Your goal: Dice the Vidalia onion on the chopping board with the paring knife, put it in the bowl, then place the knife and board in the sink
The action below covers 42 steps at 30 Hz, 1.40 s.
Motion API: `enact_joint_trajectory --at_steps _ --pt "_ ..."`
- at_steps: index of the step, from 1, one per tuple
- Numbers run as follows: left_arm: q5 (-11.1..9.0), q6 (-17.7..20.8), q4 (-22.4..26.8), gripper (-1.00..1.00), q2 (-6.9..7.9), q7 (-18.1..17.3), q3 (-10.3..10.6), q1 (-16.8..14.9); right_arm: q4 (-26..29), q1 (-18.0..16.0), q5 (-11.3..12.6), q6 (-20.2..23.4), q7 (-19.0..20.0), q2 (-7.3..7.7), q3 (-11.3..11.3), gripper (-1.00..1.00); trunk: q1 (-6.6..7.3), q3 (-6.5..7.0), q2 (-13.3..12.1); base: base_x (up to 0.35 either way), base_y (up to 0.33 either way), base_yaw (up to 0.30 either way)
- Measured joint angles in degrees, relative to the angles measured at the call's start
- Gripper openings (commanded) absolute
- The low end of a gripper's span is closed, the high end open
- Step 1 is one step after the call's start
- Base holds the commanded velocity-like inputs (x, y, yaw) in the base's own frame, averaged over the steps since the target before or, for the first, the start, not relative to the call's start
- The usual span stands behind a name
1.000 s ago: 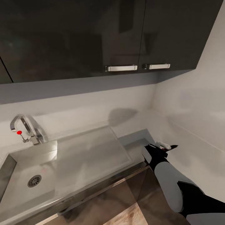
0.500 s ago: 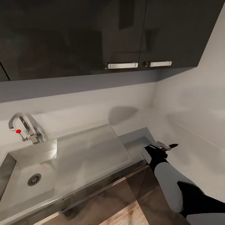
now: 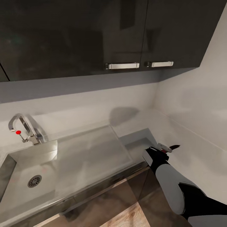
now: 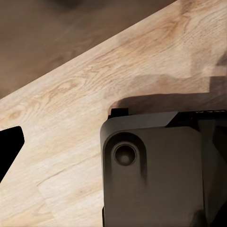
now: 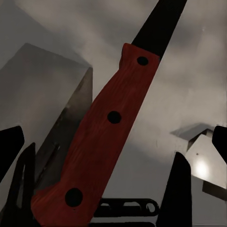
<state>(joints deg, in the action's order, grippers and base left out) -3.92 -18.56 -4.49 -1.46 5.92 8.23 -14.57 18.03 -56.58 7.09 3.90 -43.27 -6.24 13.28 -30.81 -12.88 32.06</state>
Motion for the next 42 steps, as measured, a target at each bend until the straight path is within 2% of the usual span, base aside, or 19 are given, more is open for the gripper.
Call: enact_joint_trajectory --at_steps 18,19,36,42 --pt "0.00 0.00 -0.01 1.00 0.08 0.00 0.00 0.00 -0.70 -0.04 -0.34 -0.57 0.09 -0.12 -0.55 1.00 0.01 -0.39 0.03 0.000 0.000 0.000" --pt "0.00 0.00 -0.01 1.00 0.09 0.00 0.00 0.00 -0.68 -0.04 -0.34 -0.57 0.07 -0.12 -0.53 -1.00 0.01 -0.39 0.03 0.000 0.000 0.000" --pt "0.00 0.00 -0.01 1.00 0.09 0.00 -0.01 0.00 -1.05 -0.04 -0.35 -1.39 0.17 -0.12 -0.60 -1.00 0.01 -0.40 0.03 0.000 0.000 0.000" --pt "0.00 0.00 -0.01 1.00 0.09 0.00 -0.01 0.00 -0.67 -0.04 1.00 -1.39 0.07 -0.11 -0.55 -1.00 0.01 -0.40 0.02 0.000 0.000 0.000"
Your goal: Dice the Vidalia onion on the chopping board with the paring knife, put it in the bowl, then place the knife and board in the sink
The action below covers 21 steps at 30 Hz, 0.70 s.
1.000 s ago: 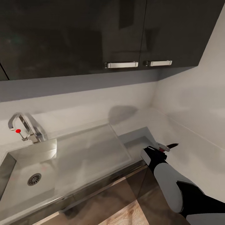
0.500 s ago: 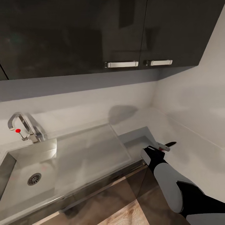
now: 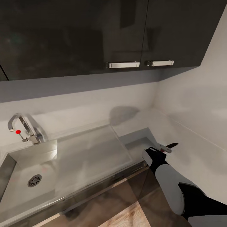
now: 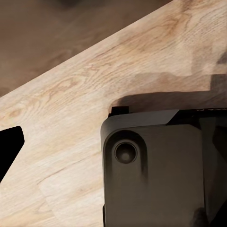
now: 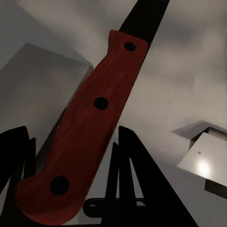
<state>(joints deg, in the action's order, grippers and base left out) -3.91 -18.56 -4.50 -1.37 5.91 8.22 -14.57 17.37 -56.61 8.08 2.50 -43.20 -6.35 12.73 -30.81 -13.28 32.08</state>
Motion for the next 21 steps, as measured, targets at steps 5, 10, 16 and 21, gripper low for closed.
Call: enact_joint_trajectory --at_steps 5,10,16,21 --pt "0.00 0.00 0.00 1.00 0.00 0.00 0.00 0.00 0.16 0.00 0.28 0.18 -0.04 0.00 0.05 -1.00 0.00 0.00 -0.01 0.000 0.000 0.000" --pt "0.00 0.00 0.01 1.00 0.00 0.00 0.01 0.00 0.60 0.03 0.41 0.60 -0.31 0.02 0.48 -1.00 -0.01 -0.01 -0.02 0.000 0.000 0.000" --pt "0.00 0.00 0.02 1.00 -0.08 0.00 0.05 0.00 4.18 0.04 0.40 0.99 -0.56 0.03 0.32 -1.00 -0.01 -0.01 -0.02 0.000 0.000 0.000" --pt "0.00 0.00 0.06 1.00 -0.09 0.00 0.08 0.00 5.77 0.04 0.36 1.10 -0.69 0.04 0.27 -1.00 -0.01 -0.01 -0.02 0.000 0.000 0.000"
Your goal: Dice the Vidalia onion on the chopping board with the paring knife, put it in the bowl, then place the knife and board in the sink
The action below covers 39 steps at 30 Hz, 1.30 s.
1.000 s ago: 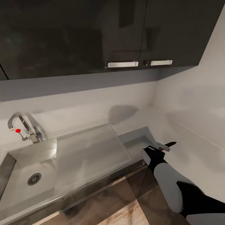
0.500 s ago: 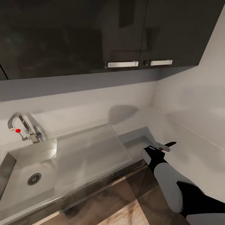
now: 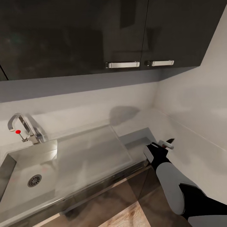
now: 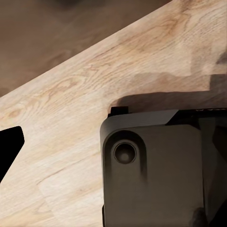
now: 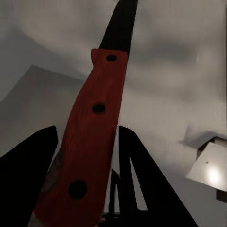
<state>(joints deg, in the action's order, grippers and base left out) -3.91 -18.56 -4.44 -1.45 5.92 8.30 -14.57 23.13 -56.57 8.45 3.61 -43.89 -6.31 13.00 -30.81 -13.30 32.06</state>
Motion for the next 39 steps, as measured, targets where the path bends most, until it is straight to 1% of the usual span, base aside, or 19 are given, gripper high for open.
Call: enact_joint_trajectory --at_steps 9,12,14,18,20,25,29,31,32,35,36,38,39 --pt "0.00 0.00 0.02 1.00 -0.01 -0.02 -0.05 0.00 4.48 0.00 0.07 1.49 -0.32 0.01 -0.20 -1.00 0.00 0.00 0.00 0.000 0.000 0.000" --pt "0.00 0.00 0.03 1.00 -0.03 -0.05 -0.04 0.00 7.60 0.00 -0.02 4.32 -0.36 0.02 -0.33 -1.00 0.00 0.00 0.00 0.000 0.000 0.000" --pt "0.00 0.00 0.04 1.00 -0.07 -0.06 -0.03 0.00 11.04 0.00 -0.17 7.57 -0.39 0.02 -0.40 -1.00 0.00 0.00 0.00 0.000 0.000 0.000" --pt "0.03 -0.02 0.04 1.00 -0.09 -0.02 -0.05 0.00 13.79 0.01 -0.41 10.34 -0.40 0.01 -0.43 -1.00 0.00 0.00 0.00 0.000 0.000 0.000" --pt "0.05 -0.01 0.04 1.00 -0.18 -0.01 -0.06 0.00 15.04 0.01 -1.25 11.55 -0.41 0.01 -0.43 -1.00 0.00 0.00 0.00 0.000 0.000 0.000" --pt "0.02 0.00 0.07 1.00 -0.41 0.00 -0.08 -0.01 19.04 0.01 -4.20 14.96 -0.32 -0.21 -0.41 -1.00 0.00 0.00 0.00 0.000 0.000 0.000" --pt "0.00 -0.08 0.17 1.00 -0.57 0.04 -0.10 0.00 23.54 0.02 -4.96 19.10 -0.19 -0.40 -0.58 -1.00 0.00 0.00 0.00 0.000 0.000 0.000" --pt "-0.04 -0.08 0.19 1.00 -0.62 0.10 -0.18 0.00 25.52 0.02 -5.01 19.71 -0.11 -0.37 -1.93 -1.00 0.00 0.00 0.00 0.000 0.000 0.000" --pt "-0.07 -0.08 0.20 1.00 -0.76 0.15 -0.20 0.00 26.41 0.02 -5.02 19.86 -0.07 -0.35 -3.40 -1.00 0.00 0.00 0.00 0.000 0.000 0.000" --pt "-0.13 -0.09 0.27 1.00 -1.22 0.30 -0.24 0.00 27.79 0.02 -4.97 20.02 0.09 -0.29 -8.91 -1.00 0.00 0.00 0.00 0.000 0.000 0.000" --pt "-0.17 -0.09 0.30 1.00 -1.30 0.32 -0.28 0.00 27.98 0.02 -4.94 20.03 0.13 -0.28 -10.30 -1.00 0.00 0.00 0.00 0.000 0.000 0.000" --pt "-0.32 -0.14 0.36 1.00 -1.54 0.32 -0.32 0.00 28.19 0.02 -4.85 20.00 0.53 -0.37 -12.11 -1.00 0.00 0.00 0.00 0.000 0.000 0.000" --pt "-0.56 -0.17 0.37 1.00 -1.68 0.33 -0.33 0.00 28.23 0.02 -4.83 20.00 1.14 -0.43 -12.44 -1.00 0.00 0.00 0.00 0.000 0.000 0.000"
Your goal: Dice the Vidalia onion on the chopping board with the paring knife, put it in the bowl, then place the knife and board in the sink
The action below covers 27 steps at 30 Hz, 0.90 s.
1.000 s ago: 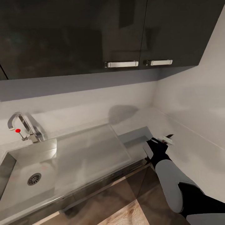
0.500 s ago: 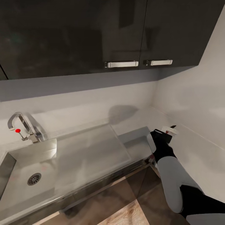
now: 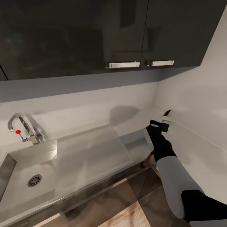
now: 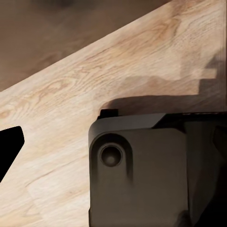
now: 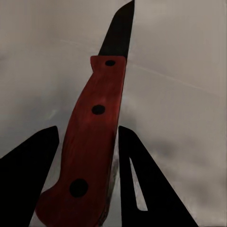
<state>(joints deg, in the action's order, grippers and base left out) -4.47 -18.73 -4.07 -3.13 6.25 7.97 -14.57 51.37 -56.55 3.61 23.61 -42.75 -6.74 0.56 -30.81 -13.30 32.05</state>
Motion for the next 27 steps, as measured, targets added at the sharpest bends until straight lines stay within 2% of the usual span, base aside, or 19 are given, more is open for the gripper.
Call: enact_joint_trajectory --at_steps 3,7,9,13,21,27 --pt "-1.77 -0.08 0.05 1.00 -0.25 0.05 -0.03 0.00 0.19 0.00 -0.01 0.06 3.60 -0.06 -0.34 -1.00 0.00 0.00 0.00 0.000 0.000 0.000" --pt "-6.86 -0.19 0.09 1.00 -0.26 -0.01 -0.03 0.00 1.38 0.00 0.04 0.12 8.67 0.13 -0.45 -1.00 0.00 0.00 0.00 0.000 0.000 0.000" --pt "-7.93 -0.17 0.09 1.00 -0.26 -0.03 -0.03 0.00 1.55 0.00 0.15 0.13 10.28 0.24 -0.47 -1.00 0.00 0.00 0.00 0.000 0.000 0.000" --pt "-8.51 -0.42 0.09 1.00 -0.26 -0.11 0.09 0.00 1.19 0.00 0.04 0.15 14.89 0.43 -0.44 -1.00 0.00 0.00 0.00 0.000 0.000 0.000" --pt "-8.57 -0.92 0.17 1.00 -0.19 -0.14 0.15 0.00 1.13 0.06 0.13 0.20 17.22 0.52 -0.40 -1.00 0.00 0.00 0.00 0.000 0.000 0.000" --pt "-8.57 -1.08 0.18 1.00 -0.21 -0.13 0.15 0.00 1.15 0.14 -0.15 0.19 20.76 0.61 -0.28 -1.00 0.00 0.00 0.00 0.000 0.000 0.000"
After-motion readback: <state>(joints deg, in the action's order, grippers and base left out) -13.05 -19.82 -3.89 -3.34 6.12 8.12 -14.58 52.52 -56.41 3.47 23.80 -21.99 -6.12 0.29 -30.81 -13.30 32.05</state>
